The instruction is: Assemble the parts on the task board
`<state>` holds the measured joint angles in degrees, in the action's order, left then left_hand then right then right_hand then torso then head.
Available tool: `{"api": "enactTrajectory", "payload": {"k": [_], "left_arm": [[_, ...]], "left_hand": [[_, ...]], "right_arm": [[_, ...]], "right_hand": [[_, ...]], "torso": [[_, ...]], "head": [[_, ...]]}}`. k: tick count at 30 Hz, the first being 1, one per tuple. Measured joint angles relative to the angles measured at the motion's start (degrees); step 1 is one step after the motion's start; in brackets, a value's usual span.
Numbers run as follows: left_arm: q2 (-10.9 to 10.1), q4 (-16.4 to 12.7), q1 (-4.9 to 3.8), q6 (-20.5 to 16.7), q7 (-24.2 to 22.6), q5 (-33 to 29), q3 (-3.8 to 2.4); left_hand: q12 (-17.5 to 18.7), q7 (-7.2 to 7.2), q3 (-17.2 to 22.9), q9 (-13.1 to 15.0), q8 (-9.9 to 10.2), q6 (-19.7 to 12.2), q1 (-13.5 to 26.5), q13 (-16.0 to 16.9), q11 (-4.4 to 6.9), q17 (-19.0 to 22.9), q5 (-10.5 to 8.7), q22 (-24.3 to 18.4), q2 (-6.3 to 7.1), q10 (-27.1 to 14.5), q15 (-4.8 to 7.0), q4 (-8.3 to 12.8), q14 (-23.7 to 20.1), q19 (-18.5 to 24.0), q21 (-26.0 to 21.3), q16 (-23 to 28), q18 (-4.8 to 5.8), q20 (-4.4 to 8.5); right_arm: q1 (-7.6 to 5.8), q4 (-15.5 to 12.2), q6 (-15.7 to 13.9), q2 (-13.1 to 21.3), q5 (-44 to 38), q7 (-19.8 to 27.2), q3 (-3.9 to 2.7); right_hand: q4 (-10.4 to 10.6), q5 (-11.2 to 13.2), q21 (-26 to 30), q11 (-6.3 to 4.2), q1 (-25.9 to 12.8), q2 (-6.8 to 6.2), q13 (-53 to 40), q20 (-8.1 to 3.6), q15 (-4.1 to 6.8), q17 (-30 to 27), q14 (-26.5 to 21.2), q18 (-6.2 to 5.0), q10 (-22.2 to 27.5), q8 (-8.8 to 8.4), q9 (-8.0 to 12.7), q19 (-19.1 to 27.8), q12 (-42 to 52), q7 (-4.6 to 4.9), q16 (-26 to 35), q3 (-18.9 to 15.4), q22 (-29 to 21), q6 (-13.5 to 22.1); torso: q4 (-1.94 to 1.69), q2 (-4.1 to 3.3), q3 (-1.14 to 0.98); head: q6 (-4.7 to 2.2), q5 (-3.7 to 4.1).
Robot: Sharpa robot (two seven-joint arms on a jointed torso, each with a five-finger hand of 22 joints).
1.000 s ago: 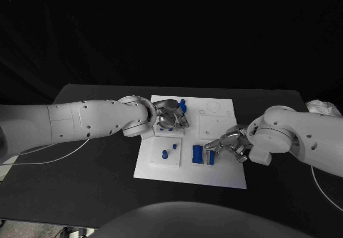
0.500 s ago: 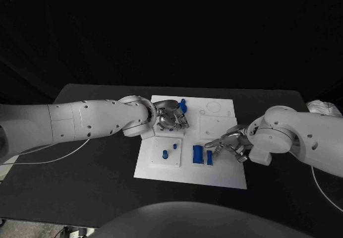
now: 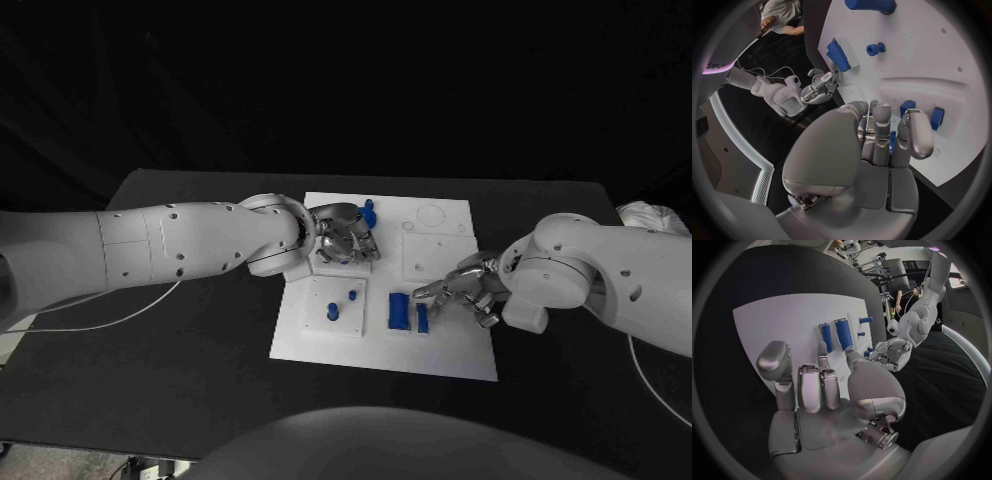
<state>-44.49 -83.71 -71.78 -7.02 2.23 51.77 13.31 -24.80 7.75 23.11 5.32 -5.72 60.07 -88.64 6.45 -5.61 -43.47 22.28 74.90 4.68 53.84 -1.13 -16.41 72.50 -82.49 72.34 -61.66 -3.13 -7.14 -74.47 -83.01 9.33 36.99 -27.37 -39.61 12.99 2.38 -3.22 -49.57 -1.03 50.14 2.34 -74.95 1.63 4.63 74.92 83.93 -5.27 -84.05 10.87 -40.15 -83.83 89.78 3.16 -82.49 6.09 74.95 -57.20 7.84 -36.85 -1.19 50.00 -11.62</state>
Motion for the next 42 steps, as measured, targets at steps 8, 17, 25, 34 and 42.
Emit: {"api": "enactTrajectory", "payload": {"k": [8,17,25,34,42], "left_arm": [[-0.05,-0.17,0.05,0.05,0.02,0.00,0.00],[-0.99,-1.23,0.07,-0.77,-1.05,0.01,0.00],[-1.89,-2.81,0.08,-3.13,-3.85,0.02,0.00],[-2.73,-3.50,0.28,-6.55,-7.77,0.02,-0.01],[-3.70,-4.56,0.37,-8.69,-10.14,0.03,-0.01]], "left_hand": [[0.00,0.00,0.00,0.00,0.00,0.00,0.00,0.00,0.00,0.11,0.00,0.00,0.00,0.00,0.00,0.00,0.00,0.00,-0.30,0.00,0.00,0.00],[0.00,0.00,0.00,0.00,0.00,0.00,0.00,0.03,0.00,-0.04,0.03,0.00,0.00,0.00,0.00,0.00,0.00,0.00,-0.29,0.00,0.00,0.00],[-0.21,0.00,0.15,0.03,0.00,0.00,0.00,0.13,0.00,-0.48,0.22,0.00,0.00,0.00,0.00,0.16,0.00,0.00,-0.29,0.00,0.00,0.00],[-0.28,0.00,0.15,0.10,-0.24,0.00,-0.22,0.23,0.00,-0.58,0.46,0.00,0.23,0.00,0.00,0.15,0.00,0.00,-0.29,0.00,0.00,0.00],[-0.67,0.00,0.15,0.13,-0.25,0.00,-0.45,0.44,0.21,-0.65,0.46,0.00,0.46,0.21,0.00,0.15,0.00,0.00,-0.29,-0.25,0.00,0.00]], "right_arm": [[0.00,-3.07,-2.29,2.91,1.03,1.22,-0.02],[-0.08,-15.23,-10.30,13.59,1.11,13.51,0.02],[2.04,-23.97,-17.84,21.76,-11.29,27.94,0.03],[7.35,-25.81,-27.71,24.10,-34.17,38.27,0.19],[10.43,-24.33,-31.96,22.55,-48.37,39.44,0.15]], "right_hand": [[0.16,-0.17,0.10,0.00,0.58,1.16,0.01,0.00,0.00,0.00,0.00,0.00,0.00,2.51,-3.28,0.00,0.00,0.08,0.00,-0.66,0.00,3.03],[-6.36,-19.60,-2.27,0.00,12.05,3.34,0.00,-0.20,0.21,-0.01,0.21,0.00,0.00,7.31,-8.93,-0.20,0.00,0.24,0.00,4.47,-0.01,10.38],[-6.30,-9.42,-2.88,-0.20,16.55,1.84,-0.01,0.32,0.20,-0.01,0.21,0.01,0.21,4.21,-2.54,0.75,-0.24,1.40,-0.19,5.52,-0.02,14.69],[-4.00,-22.07,-37.95,-1.12,20.56,-1.56,-0.01,-0.73,0.58,-0.02,0.16,4.48,0.11,3.53,6.56,-0.30,0.02,0.02,-4.84,5.68,-0.03,6.75],[-2.98,-26.99,-37.51,-1.06,21.96,-2.98,0.00,-0.73,0.50,-0.02,0.08,4.48,0.04,12.86,0.09,-0.30,0.01,0.89,-6.33,5.55,-0.03,13.49]], "torso": [[-0.08,-0.01,-0.07],[-0.04,-0.01,-0.10],[0.03,0.07,-0.11],[0.07,0.09,-0.08],[-0.04,-0.07,-0.08]], "head": [[0.00,-0.15],[0.00,-0.88],[0.00,-1.09],[0.00,-1.03],[0.00,-0.82]]}}
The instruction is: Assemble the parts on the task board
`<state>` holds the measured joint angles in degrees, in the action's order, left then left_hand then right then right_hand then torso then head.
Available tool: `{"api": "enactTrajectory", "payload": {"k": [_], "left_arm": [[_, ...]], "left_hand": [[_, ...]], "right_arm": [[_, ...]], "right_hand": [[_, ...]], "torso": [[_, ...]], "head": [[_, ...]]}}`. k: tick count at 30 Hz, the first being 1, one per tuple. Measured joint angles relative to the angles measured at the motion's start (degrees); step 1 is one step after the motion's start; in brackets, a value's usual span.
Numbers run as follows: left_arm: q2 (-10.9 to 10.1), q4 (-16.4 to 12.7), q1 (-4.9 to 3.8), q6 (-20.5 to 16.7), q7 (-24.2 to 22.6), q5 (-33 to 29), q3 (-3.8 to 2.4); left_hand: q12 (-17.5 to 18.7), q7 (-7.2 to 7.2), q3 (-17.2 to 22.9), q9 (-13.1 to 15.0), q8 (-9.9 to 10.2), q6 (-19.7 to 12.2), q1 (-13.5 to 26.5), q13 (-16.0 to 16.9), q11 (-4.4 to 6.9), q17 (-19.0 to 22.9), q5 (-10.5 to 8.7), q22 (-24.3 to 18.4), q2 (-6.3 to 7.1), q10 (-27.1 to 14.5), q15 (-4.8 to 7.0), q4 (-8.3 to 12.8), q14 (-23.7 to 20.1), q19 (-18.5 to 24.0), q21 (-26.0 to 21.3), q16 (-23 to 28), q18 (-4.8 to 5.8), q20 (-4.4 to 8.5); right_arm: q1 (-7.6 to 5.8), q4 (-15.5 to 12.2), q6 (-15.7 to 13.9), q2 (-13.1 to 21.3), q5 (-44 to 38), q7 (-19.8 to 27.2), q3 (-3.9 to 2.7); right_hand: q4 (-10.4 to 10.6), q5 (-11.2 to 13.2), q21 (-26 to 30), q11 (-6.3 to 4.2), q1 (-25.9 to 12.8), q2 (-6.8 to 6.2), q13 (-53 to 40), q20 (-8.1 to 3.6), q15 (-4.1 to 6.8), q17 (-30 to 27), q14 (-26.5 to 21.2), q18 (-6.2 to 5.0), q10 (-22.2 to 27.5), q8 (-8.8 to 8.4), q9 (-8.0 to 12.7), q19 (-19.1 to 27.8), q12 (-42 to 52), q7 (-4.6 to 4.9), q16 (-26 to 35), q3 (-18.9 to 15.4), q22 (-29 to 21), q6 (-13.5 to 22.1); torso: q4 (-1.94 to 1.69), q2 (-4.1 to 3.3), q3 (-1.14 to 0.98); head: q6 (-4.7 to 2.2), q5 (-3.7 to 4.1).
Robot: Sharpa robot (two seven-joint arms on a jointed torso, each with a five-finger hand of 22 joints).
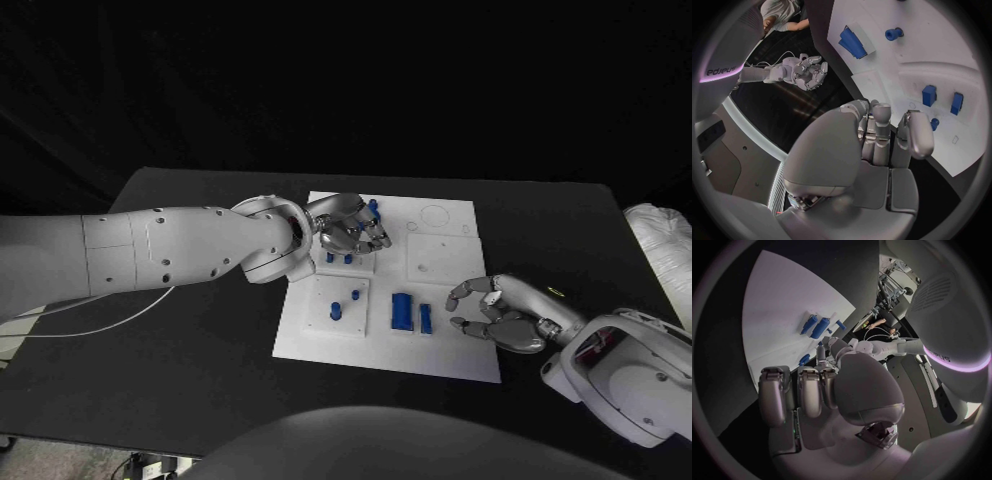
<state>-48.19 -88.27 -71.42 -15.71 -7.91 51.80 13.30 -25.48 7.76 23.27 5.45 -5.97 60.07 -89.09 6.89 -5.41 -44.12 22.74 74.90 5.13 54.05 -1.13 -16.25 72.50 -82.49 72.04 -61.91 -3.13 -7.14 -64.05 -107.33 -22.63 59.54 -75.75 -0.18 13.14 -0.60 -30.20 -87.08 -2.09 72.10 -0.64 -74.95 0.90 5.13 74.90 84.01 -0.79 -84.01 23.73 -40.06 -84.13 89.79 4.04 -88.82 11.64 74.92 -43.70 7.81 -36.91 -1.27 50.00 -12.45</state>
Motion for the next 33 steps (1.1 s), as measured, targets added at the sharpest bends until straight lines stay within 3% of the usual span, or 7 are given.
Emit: {"api": "enactTrajectory", "payload": {"k": [3,7,12,15,18,20,33], "left_arm": [[-0.09,-0.11,0.02,-0.55,-0.64,0.00,0.00],[-0.09,-0.11,0.03,-1.00,-1.21,0.00,0.01],[-0.04,0.05,0.05,-1.07,-1.39,0.00,0.01],[0.04,0.12,0.06,-1.02,-1.38,0.00,0.01],[0.09,0.20,0.09,-0.96,-1.29,-0.01,-0.02],[0.10,0.24,0.10,-0.89,-1.18,-0.01,-0.01],[0.24,0.56,0.14,-0.09,-0.18,-0.02,0.01]], "left_hand": [[0.00,0.00,0.00,0.04,0.00,0.00,0.00,0.02,0.00,0.00,0.00,0.00,0.00,0.00,0.00,0.00,0.00,0.00,0.00,0.00,0.00,0.00],[-0.27,0.00,0.00,0.04,0.00,0.00,0.00,0.02,0.00,0.00,0.00,0.03,0.00,0.00,0.00,0.00,0.00,0.00,0.00,0.00,0.00,0.00],[-0.28,0.00,0.00,0.04,0.01,0.00,0.00,0.02,0.13,0.02,0.00,0.04,0.00,0.13,0.00,0.00,0.00,0.00,0.00,0.00,0.00,0.00],[-0.27,0.00,0.00,0.04,0.01,0.00,0.00,0.07,0.20,0.08,0.00,0.04,0.00,0.20,0.00,0.00,0.00,0.00,0.00,0.00,0.00,0.00],[-0.28,0.00,0.00,0.04,0.01,0.00,0.00,0.07,0.20,0.08,0.00,0.04,0.00,0.20,0.00,0.00,0.00,0.00,0.00,0.00,0.00,0.00],[-0.27,0.00,0.00,0.04,0.01,0.00,0.00,0.07,0.20,0.14,0.00,0.04,0.00,0.20,0.20,0.00,-0.20,0.00,0.00,0.00,0.00,0.00],[-0.27,0.00,0.00,0.03,0.02,0.00,0.00,0.06,0.20,0.30,0.21,0.03,0.00,0.20,0.20,0.00,-0.20,0.19,0.00,0.00,0.00,0.19]], "right_arm": [[0.94,0.56,-1.46,-0.72,-3.62,-0.18,0.01],[2.28,1.14,-3.49,-1.59,-7.45,-0.63,0.01],[3.10,1.79,-5.02,-2.45,-10.16,-1.44,0.01],[3.57,2.22,-5.48,-2.86,-10.93,-1.89,-0.01],[4.13,2.68,-5.80,-3.34,-11.39,-2.27,-0.01],[4.43,3.03,-5.92,-3.63,-11.49,-2.48,-0.01],[4.83,4.18,-5.86,-4.69,-11.22,-3.56,0.00]], "right_hand": [[0.36,-0.09,0.00,0.47,0.24,-0.24,0.00,0.17,0.00,0.00,0.00,0.00,-0.02,3.26,-2.30,0.17,0.00,0.16,-0.31,0.36,0.00,2.63],[0.31,0.83,-0.24,0.46,0.29,-0.29,0.01,0.23,0.00,0.04,0.00,0.01,-0.02,5.19,-3.30,0.23,0.00,0.26,-0.32,0.67,0.00,3.47],[1.36,8.51,-0.28,0.46,0.27,-0.30,0.01,0.45,0.00,0.04,0.00,0.00,-0.02,8.92,-5.19,0.01,0.00,-0.04,-0.32,-0.09,0.00,4.14],[2.07,12.01,-0.28,0.47,0.05,-0.53,0.01,0.45,0.00,0.04,0.00,0.00,-0.02,12.51,-7.44,0.01,-0.01,-0.34,-0.31,-0.80,-0.01,4.44],[2.72,13.81,-0.27,0.47,0.06,-0.52,0.01,0.45,0.00,0.04,0.00,0.00,-0.03,16.57,-10.15,0.01,-0.01,-0.80,-0.31,-1.45,-0.01,5.45],[3.18,14.94,-0.27,0.47,0.06,-0.52,0.01,0.45,0.00,0.04,0.00,0.00,-0.03,18.20,-11.16,0.01,-0.01,-0.89,-0.31,-1.90,-0.01,5.53],[4.96,19.17,-0.25,0.47,0.06,-0.52,0.02,0.45,0.00,0.03,0.01,0.00,-0.02,21.29,-12.63,0.01,-0.01,-1.09,-0.31,-2.76,-0.01,5.74]], "torso": [[0.02,0.00,0.04],[0.02,0.02,0.08],[0.03,0.07,0.11],[0.03,0.09,0.11],[0.04,0.09,0.10],[0.04,0.09,0.11],[0.01,0.07,0.11]], "head": [[0.00,0.04],[0.00,0.09],[0.00,0.27],[0.00,0.31],[0.00,0.31],[0.00,0.32],[0.00,0.30]]}}
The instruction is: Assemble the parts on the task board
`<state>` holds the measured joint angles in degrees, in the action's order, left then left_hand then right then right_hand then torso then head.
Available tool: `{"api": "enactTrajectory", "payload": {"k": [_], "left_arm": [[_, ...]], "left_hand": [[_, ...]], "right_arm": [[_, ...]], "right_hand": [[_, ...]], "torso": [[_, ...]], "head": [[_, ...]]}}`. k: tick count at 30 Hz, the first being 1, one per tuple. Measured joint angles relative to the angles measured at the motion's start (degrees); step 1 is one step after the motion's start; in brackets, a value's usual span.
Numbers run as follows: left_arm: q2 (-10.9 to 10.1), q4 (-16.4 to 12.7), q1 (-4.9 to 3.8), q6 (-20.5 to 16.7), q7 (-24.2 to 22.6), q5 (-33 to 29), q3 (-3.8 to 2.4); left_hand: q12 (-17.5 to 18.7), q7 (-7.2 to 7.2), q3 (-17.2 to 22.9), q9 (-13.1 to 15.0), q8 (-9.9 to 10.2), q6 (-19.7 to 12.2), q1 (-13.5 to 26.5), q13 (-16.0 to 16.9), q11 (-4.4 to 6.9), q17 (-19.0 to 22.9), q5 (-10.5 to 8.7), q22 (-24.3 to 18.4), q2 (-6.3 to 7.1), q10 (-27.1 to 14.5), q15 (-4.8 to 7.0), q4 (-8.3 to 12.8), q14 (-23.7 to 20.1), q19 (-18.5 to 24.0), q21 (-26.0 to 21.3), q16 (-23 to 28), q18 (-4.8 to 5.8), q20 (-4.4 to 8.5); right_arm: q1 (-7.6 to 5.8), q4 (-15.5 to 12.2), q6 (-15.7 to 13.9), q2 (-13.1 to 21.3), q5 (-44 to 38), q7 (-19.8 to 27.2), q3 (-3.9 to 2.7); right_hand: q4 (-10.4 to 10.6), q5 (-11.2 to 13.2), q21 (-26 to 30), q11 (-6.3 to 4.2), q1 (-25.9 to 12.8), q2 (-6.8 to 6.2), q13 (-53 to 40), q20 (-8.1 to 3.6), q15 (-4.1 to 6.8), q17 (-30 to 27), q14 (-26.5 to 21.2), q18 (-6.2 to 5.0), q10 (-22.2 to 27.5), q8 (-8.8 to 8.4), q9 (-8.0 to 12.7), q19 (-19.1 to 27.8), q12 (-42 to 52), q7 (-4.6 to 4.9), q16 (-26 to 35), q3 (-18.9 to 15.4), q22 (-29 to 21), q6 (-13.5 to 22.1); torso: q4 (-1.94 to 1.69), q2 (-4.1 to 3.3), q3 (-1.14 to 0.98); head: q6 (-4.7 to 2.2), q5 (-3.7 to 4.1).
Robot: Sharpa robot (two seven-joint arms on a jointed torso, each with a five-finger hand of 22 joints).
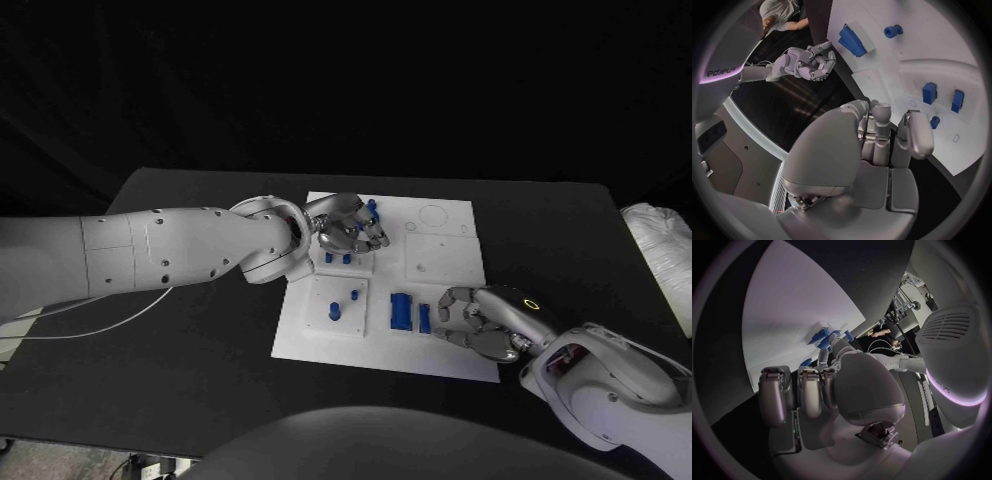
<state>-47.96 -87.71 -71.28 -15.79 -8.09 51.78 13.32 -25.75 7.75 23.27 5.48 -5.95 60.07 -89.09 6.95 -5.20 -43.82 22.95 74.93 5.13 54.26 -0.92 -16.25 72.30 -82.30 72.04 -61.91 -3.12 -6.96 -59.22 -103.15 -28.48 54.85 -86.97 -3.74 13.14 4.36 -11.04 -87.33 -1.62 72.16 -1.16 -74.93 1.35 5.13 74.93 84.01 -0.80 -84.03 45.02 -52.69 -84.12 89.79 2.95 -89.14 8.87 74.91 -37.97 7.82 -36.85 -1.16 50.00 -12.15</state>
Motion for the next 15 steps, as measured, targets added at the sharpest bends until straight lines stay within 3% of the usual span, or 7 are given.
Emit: {"api": "enactTrajectory", "payload": {"k": [6,15], "left_arm": [[0.08,0.07,0.01,0.37,0.42,0.00,0.00],[0.03,0.09,0.02,0.81,0.97,0.00,-0.02]], "left_hand": [[0.00,0.00,0.00,0.00,0.00,0.00,0.00,0.04,0.00,0.03,0.00,0.00,0.00,0.00,0.00,0.00,0.00,0.02,0.00,0.00,0.00,0.02],[0.00,0.00,0.00,-0.01,0.00,0.00,0.00,0.04,0.00,0.07,0.00,-0.01,0.00,0.00,0.00,0.00,0.00,0.02,0.00,0.00,0.00,0.02]], "right_arm": [[0.13,0.53,0.21,-0.52,0.70,-0.59,-0.01],[0.41,1.09,0.43,-1.43,2.03,-1.20,-0.01]], "right_hand": [[0.58,0.05,0.01,0.00,-0.46,0.46,0.00,0.00,0.00,0.00,0.00,0.00,0.00,0.50,-0.14,0.00,0.00,-0.29,0.00,-0.25,0.00,-0.30],[2.15,0.32,0.25,0.00,-1.68,0.63,0.00,0.00,0.00,-0.01,0.00,0.00,0.00,3.55,-1.88,0.00,0.00,-0.83,0.22,-1.04,-0.01,-0.83]], "torso": [[-0.02,0.00,0.00],[-0.04,0.00,0.00]], "head": [[0.00,-0.01],[0.00,-0.20]]}}
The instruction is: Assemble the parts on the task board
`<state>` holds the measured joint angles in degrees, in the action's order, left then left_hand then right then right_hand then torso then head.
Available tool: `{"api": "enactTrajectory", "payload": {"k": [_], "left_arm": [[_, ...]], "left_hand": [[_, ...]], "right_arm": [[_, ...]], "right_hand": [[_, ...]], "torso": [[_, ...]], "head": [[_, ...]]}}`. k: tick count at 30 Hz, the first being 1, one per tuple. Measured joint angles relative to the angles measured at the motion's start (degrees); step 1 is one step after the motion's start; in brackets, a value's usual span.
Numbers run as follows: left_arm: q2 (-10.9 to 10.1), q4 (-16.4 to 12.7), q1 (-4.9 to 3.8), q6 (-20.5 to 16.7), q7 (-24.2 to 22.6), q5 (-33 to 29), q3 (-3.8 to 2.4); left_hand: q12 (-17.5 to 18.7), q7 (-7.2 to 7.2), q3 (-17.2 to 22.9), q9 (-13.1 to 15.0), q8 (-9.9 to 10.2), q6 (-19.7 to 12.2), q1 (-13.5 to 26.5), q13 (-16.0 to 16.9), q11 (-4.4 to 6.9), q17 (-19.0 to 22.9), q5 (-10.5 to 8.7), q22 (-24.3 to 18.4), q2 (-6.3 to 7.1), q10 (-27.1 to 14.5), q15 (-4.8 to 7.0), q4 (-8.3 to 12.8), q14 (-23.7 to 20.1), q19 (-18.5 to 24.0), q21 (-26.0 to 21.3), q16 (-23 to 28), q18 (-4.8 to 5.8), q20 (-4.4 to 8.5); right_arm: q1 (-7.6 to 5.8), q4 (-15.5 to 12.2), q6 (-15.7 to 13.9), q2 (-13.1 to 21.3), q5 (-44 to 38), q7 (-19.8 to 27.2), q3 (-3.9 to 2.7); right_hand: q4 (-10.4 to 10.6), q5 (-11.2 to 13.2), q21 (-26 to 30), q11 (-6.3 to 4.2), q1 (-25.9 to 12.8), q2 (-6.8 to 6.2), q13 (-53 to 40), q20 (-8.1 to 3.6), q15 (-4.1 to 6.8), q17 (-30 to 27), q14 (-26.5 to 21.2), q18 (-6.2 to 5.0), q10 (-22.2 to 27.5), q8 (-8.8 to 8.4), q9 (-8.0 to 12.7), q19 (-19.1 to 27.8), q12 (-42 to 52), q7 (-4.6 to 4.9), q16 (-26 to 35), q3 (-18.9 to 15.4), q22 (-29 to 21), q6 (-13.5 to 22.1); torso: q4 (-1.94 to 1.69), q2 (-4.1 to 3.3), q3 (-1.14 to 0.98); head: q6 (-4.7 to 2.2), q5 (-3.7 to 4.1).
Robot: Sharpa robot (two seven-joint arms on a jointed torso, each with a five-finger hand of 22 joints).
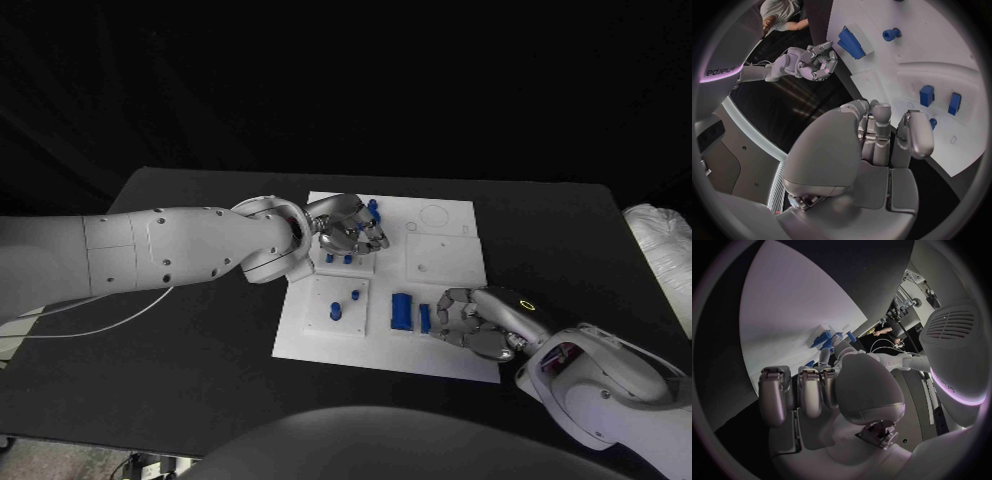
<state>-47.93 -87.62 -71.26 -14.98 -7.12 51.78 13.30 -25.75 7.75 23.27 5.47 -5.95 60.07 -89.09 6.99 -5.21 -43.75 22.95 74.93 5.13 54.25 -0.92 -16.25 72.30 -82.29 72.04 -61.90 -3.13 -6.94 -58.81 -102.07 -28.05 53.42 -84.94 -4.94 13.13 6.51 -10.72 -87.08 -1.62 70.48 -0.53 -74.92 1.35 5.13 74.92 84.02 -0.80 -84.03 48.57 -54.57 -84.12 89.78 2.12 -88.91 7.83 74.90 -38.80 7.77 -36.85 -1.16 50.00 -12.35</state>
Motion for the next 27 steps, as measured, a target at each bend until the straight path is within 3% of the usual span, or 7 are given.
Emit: {"api": "enactTrajectory", "payload": {"k": [17,27], "left_arm": [[0.09,0.07,0.00,0.61,0.72,0.00,0.01],[0.10,0.12,0.01,0.85,1.00,0.00,0.01]], "left_hand": [[0.00,0.00,0.00,-0.01,0.00,0.00,0.00,-0.01,0.00,0.11,0.00,-0.01,0.00,0.00,0.00,0.00,0.00,0.00,0.00,0.00,0.00,0.00],[0.00,0.21,0.00,-0.01,0.00,0.21,0.00,0.05,0.00,0.19,0.00,-0.01,0.00,0.00,0.00,0.00,0.00,0.00,0.00,0.00,0.00,0.00]], "right_arm": [[0.65,1.22,0.40,-1.35,1.07,-1.62,0.00],[0.74,1.74,0.23,-1.58,2.06,-2.28,0.00]], "right_hand": [[0.21,-0.38,0.62,-0.43,0.02,0.01,0.00,0.00,0.00,-0.01,0.00,0.00,-0.01,1.53,-1.21,0.00,0.00,-0.41,0.28,-0.21,0.04,0.42],[1.27,-0.38,0.99,-0.43,-0.28,1.35,0.00,-0.22,0.08,-0.01,-0.08,0.00,-0.01,2.21,-1.63,0.22,0.00,-0.41,0.57,0.17,0.04,0.42]], "torso": [[0.07,0.00,-0.02],[0.05,0.01,-0.02]], "head": [[0.00,-0.22],[0.00,-0.22]]}}
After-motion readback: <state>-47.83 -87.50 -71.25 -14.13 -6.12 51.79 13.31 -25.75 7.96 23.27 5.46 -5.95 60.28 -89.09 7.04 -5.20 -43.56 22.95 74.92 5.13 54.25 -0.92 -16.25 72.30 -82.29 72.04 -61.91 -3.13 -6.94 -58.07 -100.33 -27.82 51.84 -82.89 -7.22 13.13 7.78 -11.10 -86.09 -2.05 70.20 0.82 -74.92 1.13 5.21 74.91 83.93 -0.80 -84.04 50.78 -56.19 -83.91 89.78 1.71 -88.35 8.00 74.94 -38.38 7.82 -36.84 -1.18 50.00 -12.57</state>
